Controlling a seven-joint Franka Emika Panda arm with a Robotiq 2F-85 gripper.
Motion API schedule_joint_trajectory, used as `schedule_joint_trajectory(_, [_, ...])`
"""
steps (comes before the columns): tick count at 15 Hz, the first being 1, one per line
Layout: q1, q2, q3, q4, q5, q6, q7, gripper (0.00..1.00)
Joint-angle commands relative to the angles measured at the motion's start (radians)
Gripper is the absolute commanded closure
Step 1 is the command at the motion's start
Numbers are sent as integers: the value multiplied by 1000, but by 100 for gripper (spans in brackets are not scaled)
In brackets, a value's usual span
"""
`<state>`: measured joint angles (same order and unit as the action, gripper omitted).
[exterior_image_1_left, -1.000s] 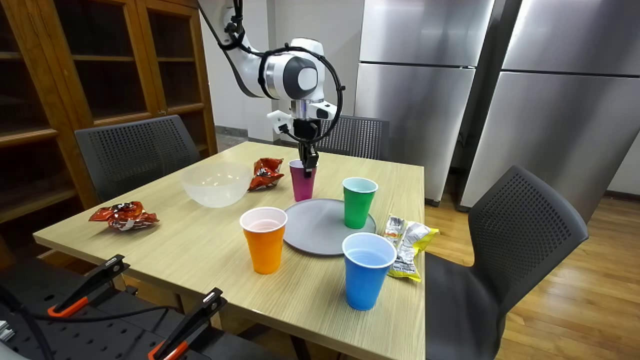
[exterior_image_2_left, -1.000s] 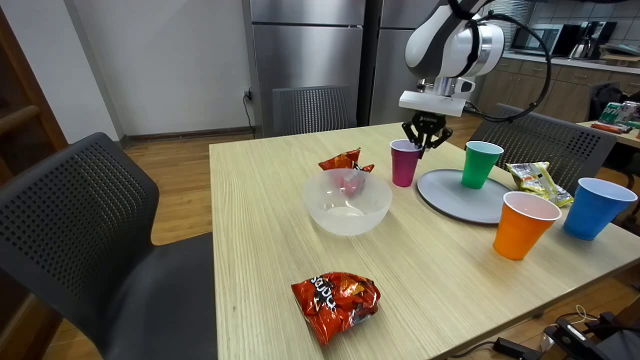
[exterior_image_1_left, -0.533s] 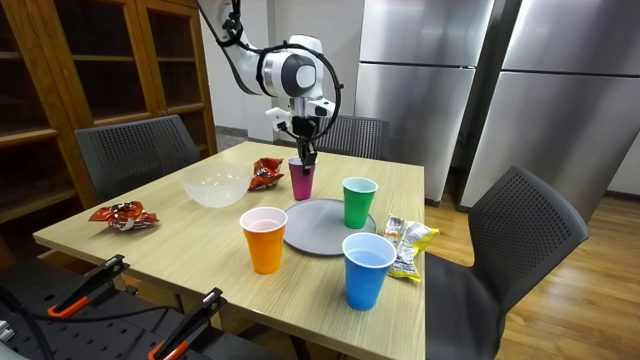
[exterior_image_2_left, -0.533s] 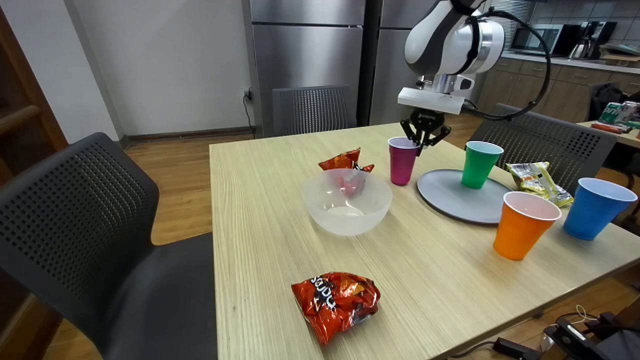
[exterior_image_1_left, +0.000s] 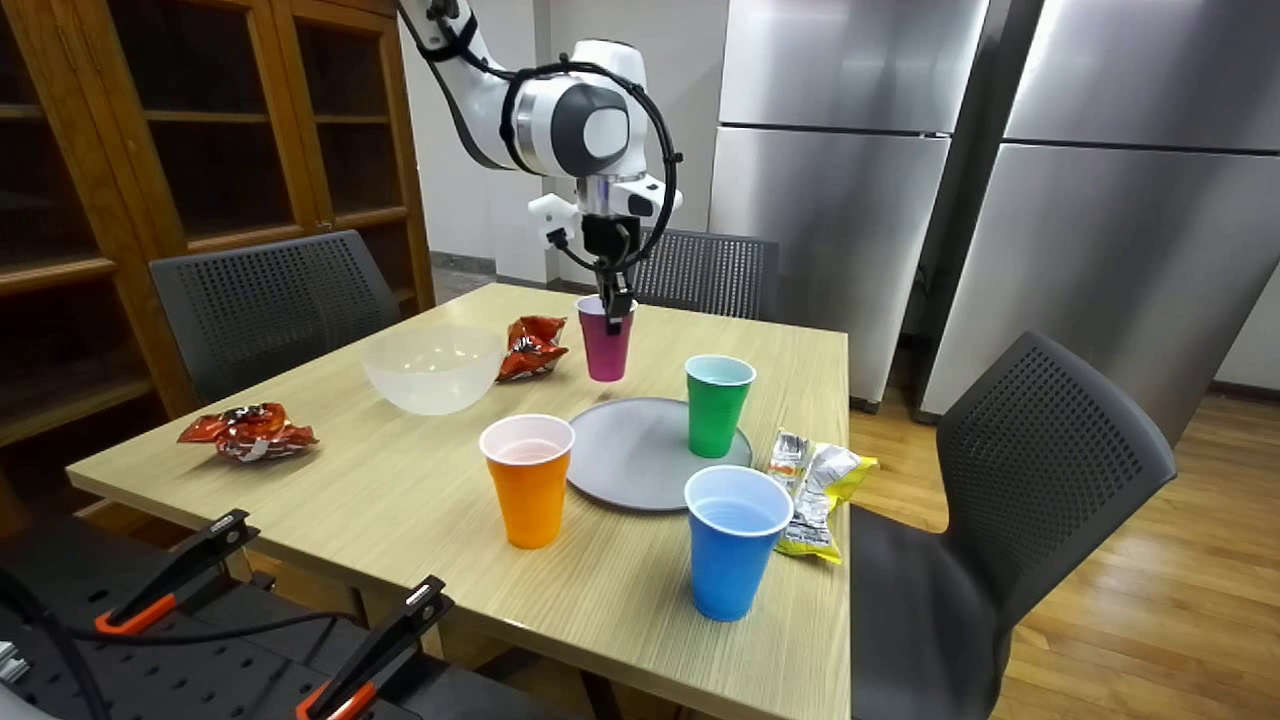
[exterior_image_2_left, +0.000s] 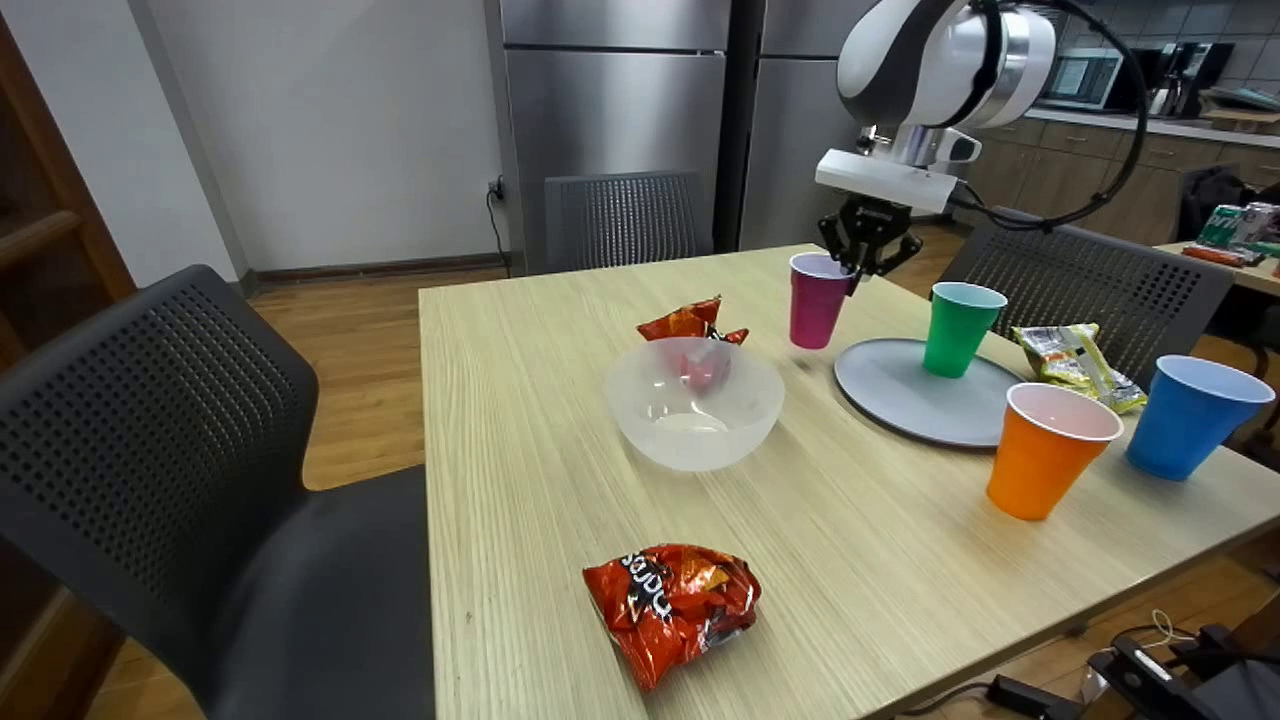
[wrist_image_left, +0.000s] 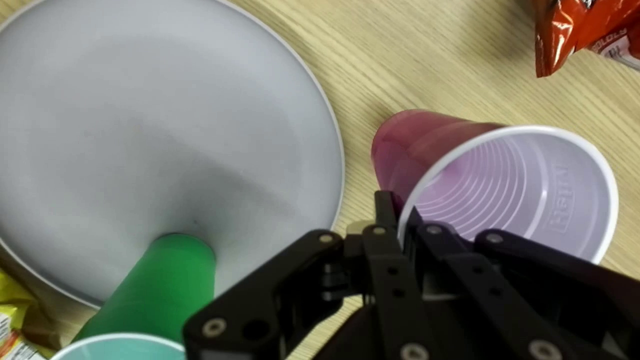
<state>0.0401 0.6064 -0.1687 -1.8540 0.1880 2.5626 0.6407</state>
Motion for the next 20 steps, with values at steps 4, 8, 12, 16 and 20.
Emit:
schedule_joint_trajectory(4, [-53, -119, 10, -174, 53, 69, -17, 99])
schedule_joint_trajectory(8, [-74, -125, 2, -201, 65, 74, -7, 99])
schedule_joint_trajectory(12, [-91, -105, 0, -183, 76, 53, -4, 99])
schedule_joint_trajectory(16, [-100, -81, -6, -160, 77, 34, 2, 99])
schedule_joint_trajectory(20, [-107, -57, -7, -141, 78, 16, 4, 99])
